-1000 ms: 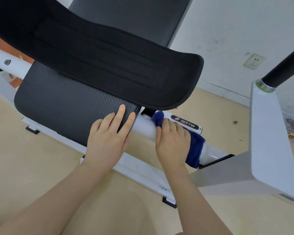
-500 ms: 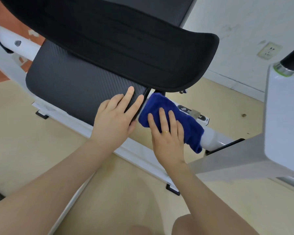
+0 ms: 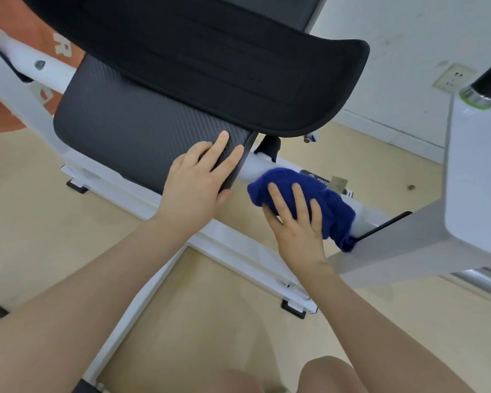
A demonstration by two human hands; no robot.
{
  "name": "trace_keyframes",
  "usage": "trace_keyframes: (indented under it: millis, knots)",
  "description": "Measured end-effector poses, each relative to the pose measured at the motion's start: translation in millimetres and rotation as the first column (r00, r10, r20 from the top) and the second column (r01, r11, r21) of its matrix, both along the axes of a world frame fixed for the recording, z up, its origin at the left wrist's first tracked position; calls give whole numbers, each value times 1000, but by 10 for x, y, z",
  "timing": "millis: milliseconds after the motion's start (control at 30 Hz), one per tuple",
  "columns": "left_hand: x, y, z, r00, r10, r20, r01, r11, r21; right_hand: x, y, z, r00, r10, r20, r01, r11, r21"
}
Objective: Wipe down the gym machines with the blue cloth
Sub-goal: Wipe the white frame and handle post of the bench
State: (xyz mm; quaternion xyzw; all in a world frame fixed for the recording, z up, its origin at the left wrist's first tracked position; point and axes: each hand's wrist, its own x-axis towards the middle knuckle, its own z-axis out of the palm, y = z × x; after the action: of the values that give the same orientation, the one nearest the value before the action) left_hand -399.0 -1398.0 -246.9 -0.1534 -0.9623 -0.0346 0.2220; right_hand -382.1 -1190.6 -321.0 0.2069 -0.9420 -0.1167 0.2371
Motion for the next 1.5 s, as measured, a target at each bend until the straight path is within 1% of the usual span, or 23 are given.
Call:
trace_keyframes:
  millis: [100,233,333,367,500,600,667,700,767,867,900,967,1033,1100,1200,1267,1300,1333,1367,1400,1433,1467,1500]
  knots:
    - [2,4,-4,1000,4,-12,-4,1000,14,-222,-271,183,996,87,-22,-88,995,-41]
    - [-6,-5,1,1000,-8,-17,8,1000,12,-143,-80,124,990,69,-120,-76,996,-53]
    - [-7,-1,-21,1000,-13,-22,14,1000,22,-3,207,15,992,76,-102,-81,995,-49]
    - [-7,1,-27,1000,-12,-23,12,1000,28,-14,229,21,990,76,-121,-83,995,-59]
    - [-24,-6,-62,999,-14,-37,16,998,56,-313,-46,163,975,77,-209,-109,983,-150]
    - [-30,-14,-75,999,-28,-43,30,998,63,-434,-282,203,986,82,-143,-108,977,-185]
    - [-32,-16,-70,998,-30,-48,33,998,62,-387,-233,200,995,18,-102,-35,984,-174]
    - [-29,-17,-66,998,-31,-49,34,998,60,-313,-157,178,994,-36,-100,22,990,-142]
    - [-26,-21,-58,998,-29,-50,32,998,54,-163,33,119,981,-135,-139,126,989,-72]
    - [-26,-15,-51,999,-21,-36,23,998,64,-139,20,171,965,-225,-131,215,973,-88]
    - [-26,-9,-52,999,-19,-35,21,997,71,-203,-81,209,967,-230,-108,219,970,-108]
    - [-24,-2,-58,999,-20,-40,23,997,79,-367,-318,278,983,-179,-41,172,976,-134]
    - [-27,-5,-45,999,-30,-44,33,997,67,-456,-414,284,992,-120,-31,115,986,-123]
    - [-25,-2,-36,999,-31,-28,33,998,57,-404,-266,249,991,-120,-59,115,990,-86]
    - [-8,14,-56,1000,-22,-2,23,999,41,-170,155,174,979,-179,-101,173,982,-71]
    - [6,39,-61,1000,-9,2,9,998,60,-85,274,173,974,-205,-100,197,977,-84]
    - [28,74,-63,1000,-13,-16,14,997,72,-106,268,189,977,-192,-95,183,978,-103]
    - [62,125,-80,998,-46,-48,50,996,77,-145,234,216,983,-164,-81,154,981,-119]
    - [116,188,-107,990,-116,-74,122,989,80,-184,189,251,990,-129,-58,122,985,-119]
    - [194,272,-134,978,-198,-66,204,973,111,-216,154,289,995,-89,-36,85,990,-110]
    - [290,372,-165,966,-258,1,252,943,219,-234,130,323,999,-51,-10,50,994,-101]
    - [392,481,-209,950,-288,123,216,887,409,-237,129,344,1000,-19,24,22,995,-100]
    - [493,586,-226,913,-296,279,73,794,604,-220,144,370,998,5,70,3,994,-109]
